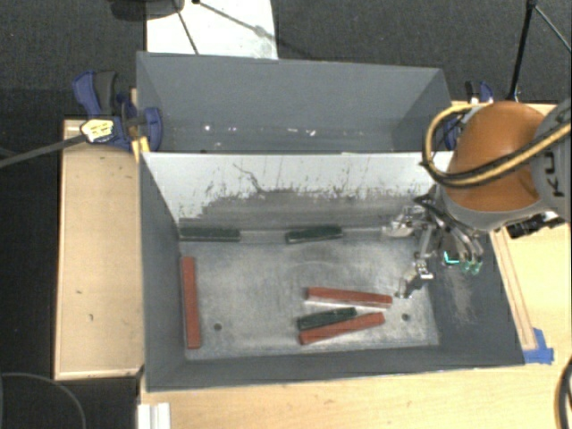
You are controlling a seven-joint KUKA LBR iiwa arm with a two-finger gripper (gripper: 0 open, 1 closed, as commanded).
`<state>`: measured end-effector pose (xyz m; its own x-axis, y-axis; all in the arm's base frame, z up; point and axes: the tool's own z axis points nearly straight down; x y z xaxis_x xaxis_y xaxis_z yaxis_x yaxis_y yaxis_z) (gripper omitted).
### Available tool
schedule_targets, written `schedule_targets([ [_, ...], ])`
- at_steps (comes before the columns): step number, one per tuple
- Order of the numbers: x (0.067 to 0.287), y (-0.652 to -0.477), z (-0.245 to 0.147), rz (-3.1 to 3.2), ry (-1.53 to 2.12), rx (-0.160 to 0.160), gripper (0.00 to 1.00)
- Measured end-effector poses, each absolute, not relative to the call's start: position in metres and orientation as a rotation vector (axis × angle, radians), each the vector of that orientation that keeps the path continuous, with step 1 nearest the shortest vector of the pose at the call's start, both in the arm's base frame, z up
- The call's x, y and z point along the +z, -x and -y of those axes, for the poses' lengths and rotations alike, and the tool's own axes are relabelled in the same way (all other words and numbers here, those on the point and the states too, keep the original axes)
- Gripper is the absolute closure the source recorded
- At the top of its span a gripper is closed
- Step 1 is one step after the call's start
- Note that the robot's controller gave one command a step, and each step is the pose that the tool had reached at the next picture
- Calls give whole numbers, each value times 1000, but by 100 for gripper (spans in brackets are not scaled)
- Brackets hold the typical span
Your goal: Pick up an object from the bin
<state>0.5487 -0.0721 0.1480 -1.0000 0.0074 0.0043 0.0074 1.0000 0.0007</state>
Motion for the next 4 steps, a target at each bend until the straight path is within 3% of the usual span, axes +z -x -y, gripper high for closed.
schedule_targets([
  [1, 152, -551, 72, 3145, 8, 0, 0],
  [2, 76, -524, 62, 3156, -35, 2, 100],
  [3, 76, -524, 62, 3156, -37, 2, 100],
  [4, 264, -520, 52, 3112, -432, -1, 100],
])
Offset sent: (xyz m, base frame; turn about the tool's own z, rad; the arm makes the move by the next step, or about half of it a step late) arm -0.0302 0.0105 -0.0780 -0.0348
